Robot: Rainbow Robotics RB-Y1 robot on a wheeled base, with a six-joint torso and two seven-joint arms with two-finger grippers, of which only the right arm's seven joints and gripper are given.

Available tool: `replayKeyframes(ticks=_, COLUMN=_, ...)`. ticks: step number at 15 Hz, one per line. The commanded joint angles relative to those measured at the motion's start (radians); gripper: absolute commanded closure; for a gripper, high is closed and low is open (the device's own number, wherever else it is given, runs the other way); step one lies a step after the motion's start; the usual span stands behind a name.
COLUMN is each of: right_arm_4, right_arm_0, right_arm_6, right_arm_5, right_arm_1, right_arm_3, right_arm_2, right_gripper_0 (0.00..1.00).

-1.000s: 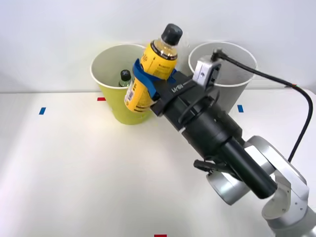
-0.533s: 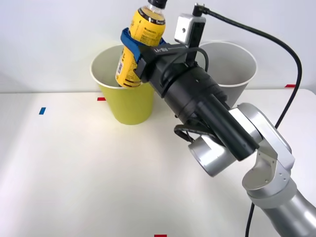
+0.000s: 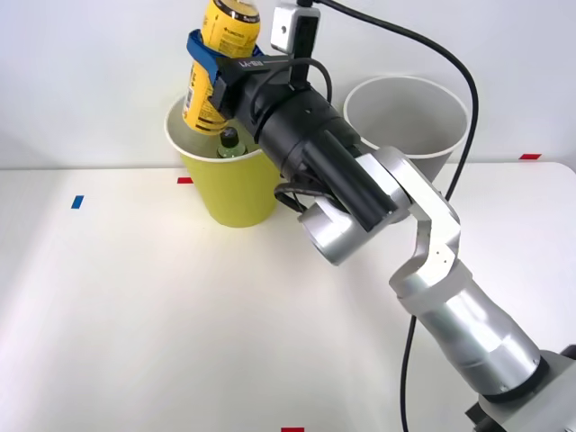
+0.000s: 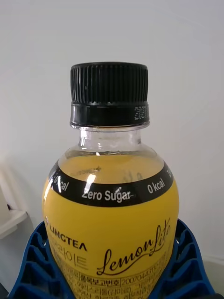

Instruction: Put cans in the gray bin, plastic bottles in the light green bin

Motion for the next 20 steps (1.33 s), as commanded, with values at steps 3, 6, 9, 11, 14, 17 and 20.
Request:
replayKeyframes(ticks=3, right_arm_4=0.037, right_arm_0=-0.131, right_arm_6=-0.005, right_arm_5=-0.01, right_arm_1=0.051, right_arm_3=0.201, right_arm_2=-0.03, right_gripper_0=0.91)
replayKeyframes(ticks=6, right_arm_4=0.037, right_arm_0=-0.186, right_arm_6=-0.006, right_arm_5=-0.072, right_arm_1=0.08, right_arm_3=0.319, right_arm_2=-0.053, right_gripper_0=0.91)
replayKeyframes(ticks=9, right_arm_4=0.039, right_arm_0=-0.235, right_arm_6=-0.003, right_arm_5=-0.144, right_arm_1=0.111, right_arm_3=0.439, right_arm_2=-0.076, right_gripper_0=0.91)
replayKeyframes(ticks=11, right_arm_4=0.047, right_arm_0=-0.268, right_arm_6=0.001, right_arm_5=-0.15, right_arm_1=0.123, right_arm_3=0.488, right_arm_2=-0.087, right_gripper_0=0.91)
replayKeyframes(ticks=14, right_arm_4=0.076, right_arm_0=-0.288, right_arm_6=0.003, right_arm_5=-0.15, right_arm_1=0.123, right_arm_3=0.509, right_arm_2=-0.096, right_gripper_0=0.91)
replayKeyframes(ticks=17, right_arm_4=0.091, right_arm_0=-0.286, right_arm_6=0.0, right_arm_5=-0.145, right_arm_1=0.118, right_arm_3=0.511, right_arm_2=-0.098, right_gripper_0=0.43)
replayKeyframes(ticks=20, right_arm_4=0.091, right_arm_0=-0.286, right_arm_6=-0.003, right_arm_5=-0.145, right_arm_1=0.118, right_arm_3=0.511, right_arm_2=-0.098, right_gripper_0=0.0)
